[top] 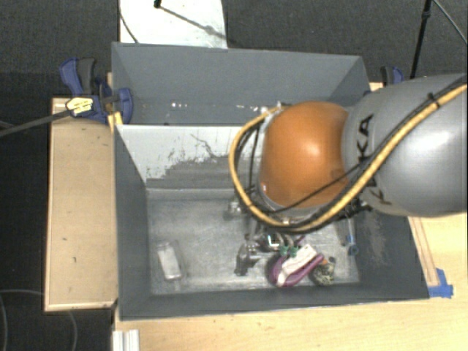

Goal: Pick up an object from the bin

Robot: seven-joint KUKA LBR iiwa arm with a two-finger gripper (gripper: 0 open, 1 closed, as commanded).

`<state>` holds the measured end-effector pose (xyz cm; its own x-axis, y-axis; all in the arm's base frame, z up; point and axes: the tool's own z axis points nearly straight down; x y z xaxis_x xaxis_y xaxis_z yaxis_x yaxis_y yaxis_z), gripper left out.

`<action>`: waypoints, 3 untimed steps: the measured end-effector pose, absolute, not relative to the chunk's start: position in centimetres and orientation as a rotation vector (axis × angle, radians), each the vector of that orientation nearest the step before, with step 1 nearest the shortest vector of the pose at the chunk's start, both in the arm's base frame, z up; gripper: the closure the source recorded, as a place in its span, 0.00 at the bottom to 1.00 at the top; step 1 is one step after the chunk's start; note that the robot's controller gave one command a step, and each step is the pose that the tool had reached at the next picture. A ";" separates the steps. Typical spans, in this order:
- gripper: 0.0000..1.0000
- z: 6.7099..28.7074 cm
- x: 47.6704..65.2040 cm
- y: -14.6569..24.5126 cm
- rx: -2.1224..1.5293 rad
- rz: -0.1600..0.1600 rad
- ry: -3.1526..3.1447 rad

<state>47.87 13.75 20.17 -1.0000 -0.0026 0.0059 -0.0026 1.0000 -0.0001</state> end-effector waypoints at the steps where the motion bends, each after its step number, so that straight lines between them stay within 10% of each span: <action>1: 0.00 14.0 55.7 6.8 0.519 0.003 -3.101; 2: 0.00 7.4 58.6 1.5 0.635 0.001 -3.077; 3: 0.00 11.6 58.1 -2.7 0.366 -0.003 -3.129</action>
Offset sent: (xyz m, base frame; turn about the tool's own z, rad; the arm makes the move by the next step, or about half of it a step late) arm 0.0775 -0.0665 -0.0604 -0.3343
